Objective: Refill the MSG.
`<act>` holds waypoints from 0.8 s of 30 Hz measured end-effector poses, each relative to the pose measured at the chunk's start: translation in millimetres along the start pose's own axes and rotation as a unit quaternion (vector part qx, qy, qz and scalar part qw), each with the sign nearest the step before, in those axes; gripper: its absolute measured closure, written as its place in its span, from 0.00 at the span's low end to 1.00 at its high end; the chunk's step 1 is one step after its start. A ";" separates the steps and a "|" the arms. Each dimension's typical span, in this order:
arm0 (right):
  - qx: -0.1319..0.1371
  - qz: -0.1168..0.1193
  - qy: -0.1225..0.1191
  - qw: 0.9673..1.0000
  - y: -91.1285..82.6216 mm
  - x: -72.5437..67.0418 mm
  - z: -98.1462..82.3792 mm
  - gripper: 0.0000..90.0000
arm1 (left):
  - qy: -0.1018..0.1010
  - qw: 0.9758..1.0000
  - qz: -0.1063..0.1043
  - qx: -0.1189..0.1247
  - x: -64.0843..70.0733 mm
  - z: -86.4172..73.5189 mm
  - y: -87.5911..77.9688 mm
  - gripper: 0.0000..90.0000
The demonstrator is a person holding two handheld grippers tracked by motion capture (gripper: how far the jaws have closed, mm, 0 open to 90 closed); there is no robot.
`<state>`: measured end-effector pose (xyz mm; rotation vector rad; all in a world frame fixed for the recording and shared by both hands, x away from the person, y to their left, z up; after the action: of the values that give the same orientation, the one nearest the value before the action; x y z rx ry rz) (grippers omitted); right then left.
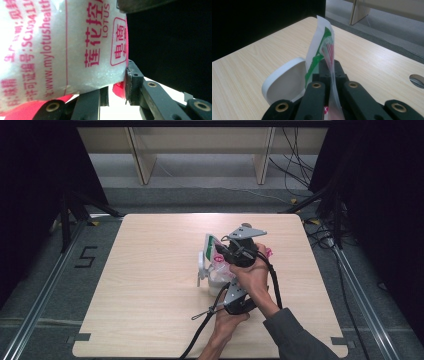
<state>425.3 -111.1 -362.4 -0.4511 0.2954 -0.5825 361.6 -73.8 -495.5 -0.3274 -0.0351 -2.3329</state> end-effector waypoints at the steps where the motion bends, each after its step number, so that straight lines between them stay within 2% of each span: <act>1: 0.000 0.001 0.001 1.000 0.2 -1.0 -0.1 1.00 | 0.001 1.000 0.000 0.000 0.0 0.0 -0.1 0.84; 24: 0.001 0.003 -0.006 1.000 1.0 -0.4 1.0 1.00 | 0.001 1.000 0.000 0.000 -0.3 0.5 -0.3 0.84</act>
<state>425.8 -109.8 -362.0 -0.4505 0.2852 -0.5744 361.6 -73.3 -495.0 -0.3256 -0.0356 -2.3340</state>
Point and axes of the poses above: each handheld gripper's, and its own axes: y roughly forward along the jaws, z roughly out of its top, x roughly to its right, the point moved 1 cm from there along y, roughly forward along the jaws, and after that the axes turned 12 degrees about z, right-handed, at the moved point
